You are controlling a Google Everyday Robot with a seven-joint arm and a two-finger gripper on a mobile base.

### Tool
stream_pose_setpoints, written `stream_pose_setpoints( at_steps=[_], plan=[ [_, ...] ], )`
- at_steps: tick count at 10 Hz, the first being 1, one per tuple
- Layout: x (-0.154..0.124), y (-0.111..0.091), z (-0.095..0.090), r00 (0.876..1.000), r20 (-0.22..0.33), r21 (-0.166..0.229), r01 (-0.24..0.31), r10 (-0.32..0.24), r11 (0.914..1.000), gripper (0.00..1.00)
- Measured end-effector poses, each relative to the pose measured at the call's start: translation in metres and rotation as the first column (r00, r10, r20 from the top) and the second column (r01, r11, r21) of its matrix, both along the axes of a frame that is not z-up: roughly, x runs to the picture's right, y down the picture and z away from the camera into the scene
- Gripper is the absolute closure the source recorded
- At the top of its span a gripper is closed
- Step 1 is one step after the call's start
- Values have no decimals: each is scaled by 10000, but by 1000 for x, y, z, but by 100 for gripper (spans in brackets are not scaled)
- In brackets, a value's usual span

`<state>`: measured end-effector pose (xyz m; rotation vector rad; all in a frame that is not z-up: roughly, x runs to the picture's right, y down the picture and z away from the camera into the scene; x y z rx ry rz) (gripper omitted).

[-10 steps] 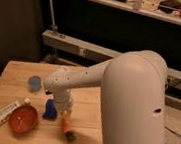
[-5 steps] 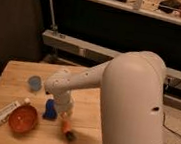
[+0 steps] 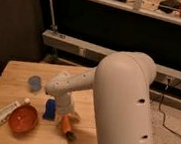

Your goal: Place the pepper on the white sponge

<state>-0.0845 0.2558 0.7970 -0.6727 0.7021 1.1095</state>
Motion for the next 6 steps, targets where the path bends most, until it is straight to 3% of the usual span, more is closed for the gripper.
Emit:
stream_pose_setpoints(
  at_steps=[1, 3, 6],
  plan=[
    [2, 3, 4, 10000, -80, -65, 51, -51, 10000, 20],
    [4, 8, 9, 9998, -129, -154, 137, -139, 9998, 30],
    [4, 10, 15, 9993, -217, -182, 294, -298, 9994, 61]
  ],
)
